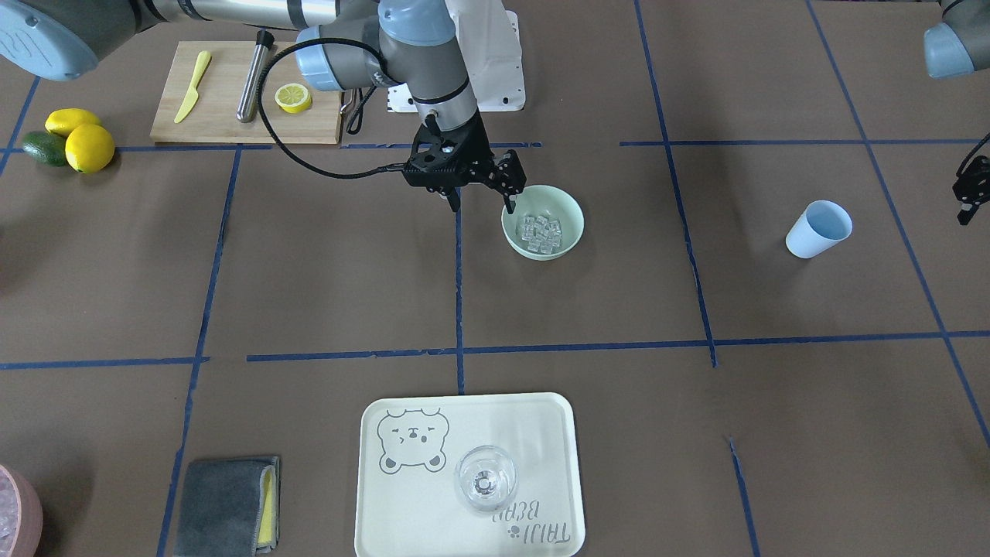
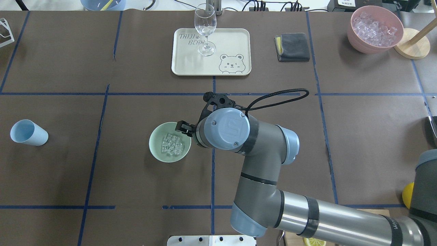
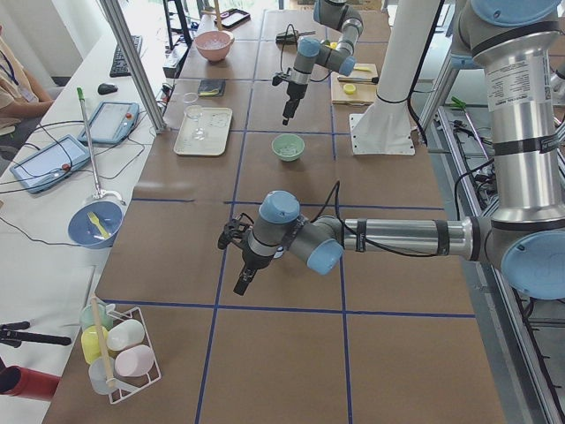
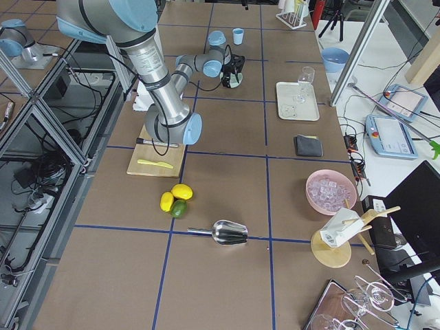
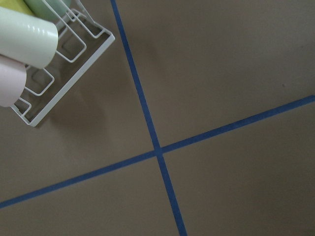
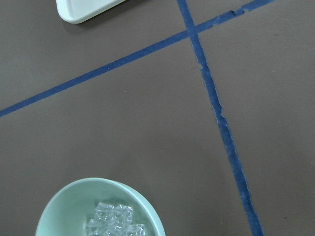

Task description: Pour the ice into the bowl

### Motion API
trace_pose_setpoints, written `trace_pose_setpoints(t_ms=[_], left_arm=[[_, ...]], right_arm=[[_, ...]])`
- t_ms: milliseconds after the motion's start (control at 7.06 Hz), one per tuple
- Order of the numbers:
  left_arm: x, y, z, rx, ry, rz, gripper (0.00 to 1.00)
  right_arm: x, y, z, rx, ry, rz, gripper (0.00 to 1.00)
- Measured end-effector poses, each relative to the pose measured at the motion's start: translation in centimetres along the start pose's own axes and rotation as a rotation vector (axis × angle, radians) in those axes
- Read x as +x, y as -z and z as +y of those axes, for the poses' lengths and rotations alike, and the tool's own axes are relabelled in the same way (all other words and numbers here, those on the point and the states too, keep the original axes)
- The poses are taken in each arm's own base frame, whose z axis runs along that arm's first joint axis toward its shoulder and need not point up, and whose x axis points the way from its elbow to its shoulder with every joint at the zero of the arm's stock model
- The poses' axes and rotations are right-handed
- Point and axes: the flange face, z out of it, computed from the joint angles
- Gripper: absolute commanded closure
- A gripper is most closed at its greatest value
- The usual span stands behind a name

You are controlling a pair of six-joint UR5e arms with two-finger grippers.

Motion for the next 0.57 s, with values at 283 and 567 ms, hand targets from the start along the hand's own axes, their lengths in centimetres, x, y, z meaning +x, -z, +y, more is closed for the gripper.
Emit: trace_pose_setpoints(t_ms=[283,567], left_arm=[[-2.3,1.4,-1.7,-0.084,-0.034,-0.015,0.00],[-2.7,1.8,-2.1,-0.090,-0.037,-0.017,0.00]], right_arm=[[-2.5,-2.3,0.5,-0.040,0.073,0.101,0.12],[-2.2,-3.8,0.9,-0.097,0.181,0.183,0.15]])
